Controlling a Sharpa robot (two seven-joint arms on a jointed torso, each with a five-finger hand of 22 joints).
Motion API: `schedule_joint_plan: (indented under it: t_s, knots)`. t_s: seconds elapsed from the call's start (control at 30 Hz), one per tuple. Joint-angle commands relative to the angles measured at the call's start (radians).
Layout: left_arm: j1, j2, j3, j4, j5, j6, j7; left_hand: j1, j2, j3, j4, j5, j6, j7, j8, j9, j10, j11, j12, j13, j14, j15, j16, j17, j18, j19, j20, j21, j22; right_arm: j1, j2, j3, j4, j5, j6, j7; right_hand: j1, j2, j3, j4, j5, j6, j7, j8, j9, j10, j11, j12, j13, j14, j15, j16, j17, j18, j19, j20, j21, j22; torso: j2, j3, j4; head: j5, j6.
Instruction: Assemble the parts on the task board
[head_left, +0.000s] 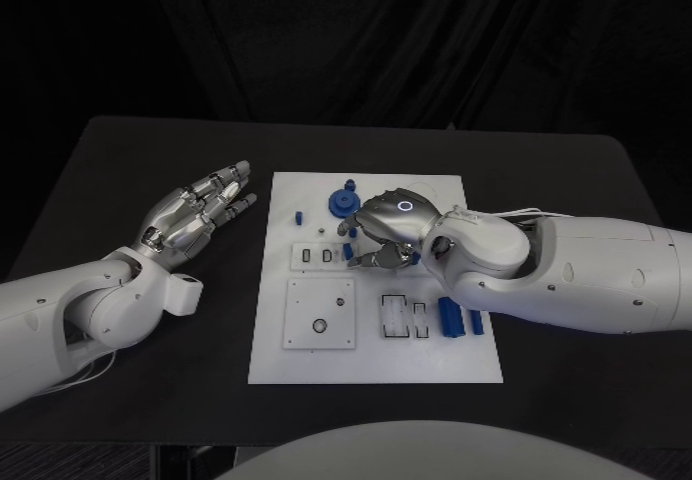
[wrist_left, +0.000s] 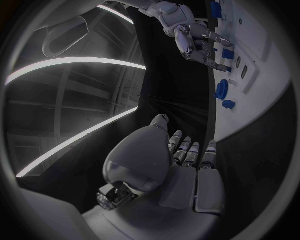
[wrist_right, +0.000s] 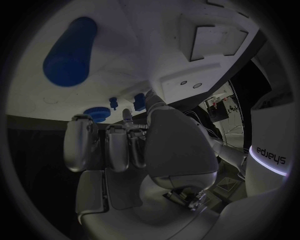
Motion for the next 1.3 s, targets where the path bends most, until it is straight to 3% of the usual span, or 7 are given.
schedule_joint_plan:
  t_s: [0.03, 0.57, 0.83, 1.03, 1.07, 1.17, 1.3]
  knots:
    - [-0.001, 0.006, 0.001, 0.001, -0.001, -0.006, 0.117, 0.006, -0.003, 0.007, 0.001, 0.005, 0.001, 0.007, 0.006, 0.001, -0.003, -0.006, 0.001, -0.001, -0.001, -0.011, -0.001, -0.001, 0.019, -0.005, 0.001, 0.004, 0.000, 0.001, -0.009, 0.003, 0.010, 0.001, -0.153, 0.070, 0.003, -0.007, 0.004, 0.009, -0.005, 0.002, -0.004, 0.004, -0.003, 0.099, -0.005, -0.001, 0.260, 0.085, -0.005, 0.004, 0.193, 0.008, 0.017, 0.000, 0.007, 0.191, 0.000, -0.0006, 0.0005, 0.001, 0.005]
    - [0.005, 0.009, 0.001, 0.032, -0.039, -0.075, 0.113, -0.009, -0.012, 0.006, 0.049, 0.006, 0.071, 0.017, 0.025, 0.007, 0.063, 0.039, 0.118, 0.014, 0.091, 0.017, 0.064, 0.024, 0.021, 0.053, 0.003, 0.047, 0.019, 0.077, -0.095, 0.005, 0.025, 0.159, -0.378, 0.255, 0.003, 0.043, 0.020, 0.016, 0.009, 0.080, -0.008, 0.039, -0.013, 0.099, -0.011, -0.001, 0.260, 0.086, -0.010, 0.005, 0.194, 0.004, 0.022, -0.006, 0.020, 0.196, -0.031, 0.0059, 0.0003, 0.004, 0.047]
    - [0.017, 0.028, 0.002, 0.008, -0.206, -0.147, 0.077, 0.002, -0.025, 0.019, 0.051, 0.009, 0.214, 0.048, 0.047, 0.018, 0.349, 0.142, 0.410, 0.059, 0.481, 0.096, 0.408, 0.098, -0.012, 0.420, 0.033, 0.281, 0.110, 0.085, -0.129, 0.000, -0.020, 0.190, -0.405, 0.288, 0.007, 0.083, 0.029, 0.018, 0.078, 0.135, -0.004, 0.054, -0.025, 0.102, -0.007, 0.003, 0.264, 0.087, -0.007, 0.010, 0.199, 0.003, 0.025, -0.004, 0.026, 0.198, -0.060, 0.0138, 0.0009, 0.032, 0.003]
    - [0.045, 0.049, 0.002, -0.001, -0.436, -0.266, -0.020, -0.005, -0.035, 0.025, 0.052, -0.017, 0.337, 0.082, 0.069, 0.030, 0.487, 0.147, 0.487, 0.092, 0.624, 0.090, 0.556, 0.136, -0.011, 0.580, 0.028, 0.374, 0.145, 0.086, -0.154, -0.003, -0.054, 0.219, -0.382, 0.295, -0.001, 0.096, 0.030, 0.020, 0.087, 0.149, -0.001, 0.056, -0.029, 0.102, -0.005, 0.003, 0.264, 0.087, -0.006, 0.010, 0.199, 0.003, 0.025, -0.002, 0.027, 0.198, -0.092, 0.0241, -0.0072, 0.060, -0.015]
    - [0.055, 0.058, 0.001, -0.001, -0.505, -0.302, -0.060, -0.008, -0.052, 0.025, 0.055, -0.062, 0.428, 0.107, 0.096, 0.045, 0.622, 0.076, 0.614, 0.172, 0.777, 0.022, 0.757, 0.230, 0.021, 0.744, -0.003, 0.478, 0.194, 0.085, -0.160, -0.003, -0.062, 0.230, -0.372, 0.296, -0.002, 0.103, 0.031, 0.019, 0.094, 0.150, 0.000, 0.055, -0.031, 0.102, -0.004, 0.003, 0.264, 0.088, -0.005, 0.012, 0.200, 0.003, 0.025, -0.002, 0.028, 0.198, -0.100, 0.0260, -0.0096, 0.065, -0.015]
    - [0.074, 0.077, 0.001, 0.001, -0.626, -0.353, -0.145, -0.039, -0.055, 0.033, 0.060, -0.126, 0.475, 0.102, 0.100, 0.052, 0.656, 0.018, 0.823, 0.389, 0.799, -0.036, 1.092, 0.442, 0.011, 0.839, -0.060, 0.634, 0.290, 0.083, -0.167, -0.003, -0.077, 0.243, -0.357, 0.294, -0.003, 0.107, 0.032, 0.019, 0.100, 0.152, 0.001, 0.054, -0.033, 0.102, -0.003, 0.003, 0.264, 0.088, -0.004, 0.013, 0.201, 0.002, 0.026, -0.001, 0.029, 0.199, -0.112, 0.0306, -0.0132, 0.073, -0.015]
    - [0.094, 0.108, 0.001, -0.004, -0.754, -0.383, -0.259, -0.056, -0.059, 0.058, 0.056, -0.161, 0.522, 0.103, 0.107, 0.071, 0.761, 0.011, 0.981, 0.703, 0.843, -0.044, 1.298, 0.681, 0.003, 0.813, -0.080, 0.793, 0.415, 0.081, -0.170, -0.003, -0.096, 0.251, -0.337, 0.286, -0.003, 0.110, 0.033, 0.018, 0.105, 0.153, 0.001, 0.054, -0.034, 0.102, -0.002, 0.003, 0.264, 0.088, -0.004, 0.013, 0.201, 0.002, 0.026, -0.001, 0.029, 0.198, -0.131, 0.0410, -0.0168, 0.081, -0.015]
